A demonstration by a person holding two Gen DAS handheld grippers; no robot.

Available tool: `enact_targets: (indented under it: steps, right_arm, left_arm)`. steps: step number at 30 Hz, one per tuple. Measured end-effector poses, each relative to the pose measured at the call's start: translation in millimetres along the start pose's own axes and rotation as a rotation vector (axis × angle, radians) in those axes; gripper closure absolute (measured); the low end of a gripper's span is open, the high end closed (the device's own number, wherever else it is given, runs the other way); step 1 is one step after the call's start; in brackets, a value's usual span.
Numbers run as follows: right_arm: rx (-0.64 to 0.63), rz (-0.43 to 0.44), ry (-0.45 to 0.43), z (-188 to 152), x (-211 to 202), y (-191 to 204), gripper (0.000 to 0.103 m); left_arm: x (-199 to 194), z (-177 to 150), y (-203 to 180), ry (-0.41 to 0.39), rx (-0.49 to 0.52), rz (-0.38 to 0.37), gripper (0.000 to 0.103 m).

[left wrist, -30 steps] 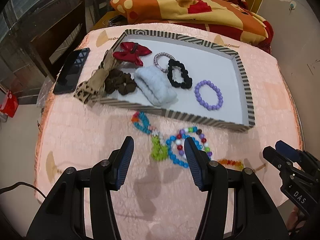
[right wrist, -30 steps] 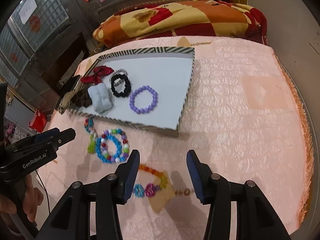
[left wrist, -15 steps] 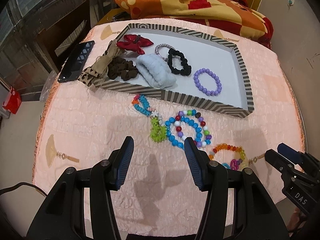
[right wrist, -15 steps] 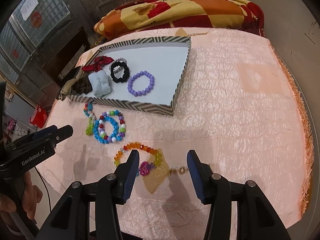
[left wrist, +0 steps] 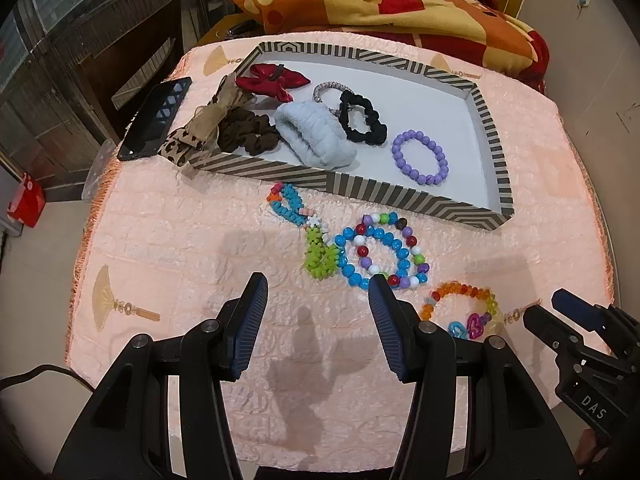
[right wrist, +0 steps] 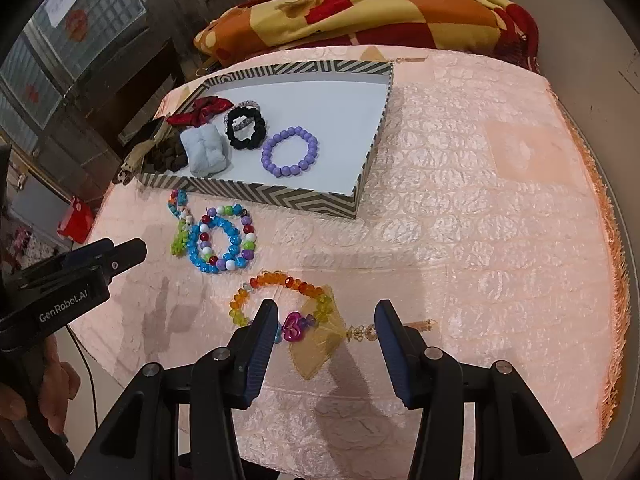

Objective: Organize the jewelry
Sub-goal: 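Withdraw both tools from the tray back over the remaining bracelets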

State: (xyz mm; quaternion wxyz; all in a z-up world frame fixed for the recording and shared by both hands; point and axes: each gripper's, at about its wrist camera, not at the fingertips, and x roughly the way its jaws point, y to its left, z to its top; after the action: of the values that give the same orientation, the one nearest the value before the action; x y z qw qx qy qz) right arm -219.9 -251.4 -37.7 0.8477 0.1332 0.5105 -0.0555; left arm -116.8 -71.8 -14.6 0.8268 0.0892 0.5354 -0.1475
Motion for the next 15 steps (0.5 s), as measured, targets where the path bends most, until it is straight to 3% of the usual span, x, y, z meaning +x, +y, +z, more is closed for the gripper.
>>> enact_targets:
  steps: [15]
  right_arm:
    - [-0.021, -0.025, 0.007, 4, 5, 7, 0.054]
  left_arm:
    - [7, 1, 11, 0.022, -0.016, 0.005, 0.051]
